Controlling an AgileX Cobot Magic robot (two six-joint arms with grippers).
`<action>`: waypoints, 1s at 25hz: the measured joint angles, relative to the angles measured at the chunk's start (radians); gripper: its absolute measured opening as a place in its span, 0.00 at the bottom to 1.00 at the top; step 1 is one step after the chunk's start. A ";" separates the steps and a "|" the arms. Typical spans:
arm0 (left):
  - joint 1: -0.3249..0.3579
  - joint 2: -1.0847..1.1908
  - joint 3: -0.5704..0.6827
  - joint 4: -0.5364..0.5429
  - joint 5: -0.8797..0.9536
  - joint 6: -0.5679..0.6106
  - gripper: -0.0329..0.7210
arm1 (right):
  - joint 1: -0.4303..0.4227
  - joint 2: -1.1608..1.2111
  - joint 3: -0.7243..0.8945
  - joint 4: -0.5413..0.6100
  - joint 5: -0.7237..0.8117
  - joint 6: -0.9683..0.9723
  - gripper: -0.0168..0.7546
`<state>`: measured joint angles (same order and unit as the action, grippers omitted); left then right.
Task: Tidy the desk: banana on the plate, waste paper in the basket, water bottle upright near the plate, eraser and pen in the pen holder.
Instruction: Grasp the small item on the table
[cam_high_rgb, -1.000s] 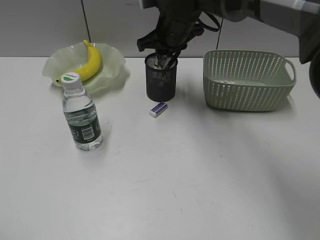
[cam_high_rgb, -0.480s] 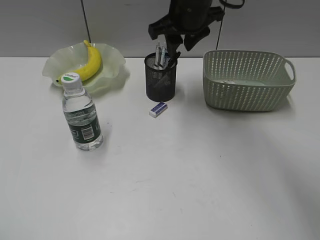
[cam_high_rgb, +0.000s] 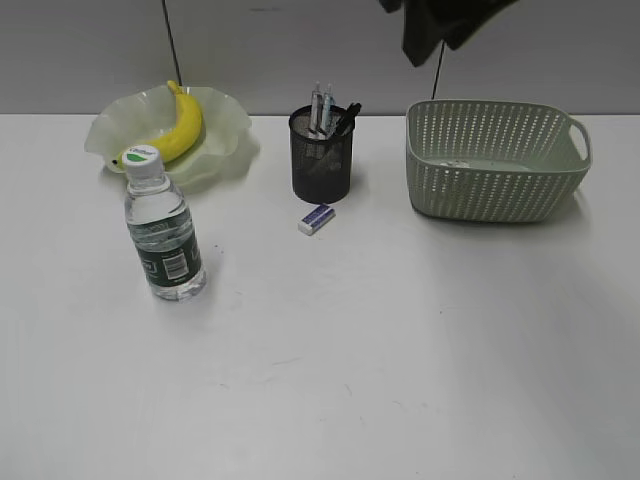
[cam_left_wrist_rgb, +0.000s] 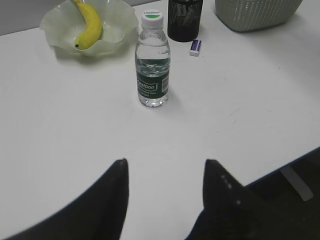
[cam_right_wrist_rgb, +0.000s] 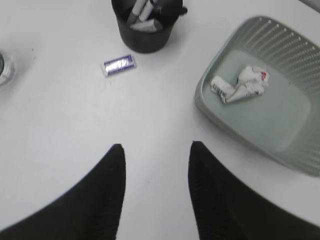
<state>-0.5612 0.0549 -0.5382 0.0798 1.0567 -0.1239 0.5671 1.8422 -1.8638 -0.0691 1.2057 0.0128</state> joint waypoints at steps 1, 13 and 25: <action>0.000 0.000 0.000 0.000 0.000 0.000 0.52 | 0.000 -0.056 0.057 0.001 0.000 -0.005 0.46; 0.000 0.000 0.000 0.000 0.000 0.000 0.52 | 0.000 -0.770 0.915 0.008 0.004 -0.023 0.43; 0.000 0.264 -0.013 -0.101 -0.033 0.046 0.52 | 0.000 -1.618 1.309 0.010 -0.032 -0.025 0.43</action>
<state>-0.5612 0.3184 -0.5514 -0.0208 1.0236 -0.0776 0.5671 0.2246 -0.5552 -0.0593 1.1738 -0.0120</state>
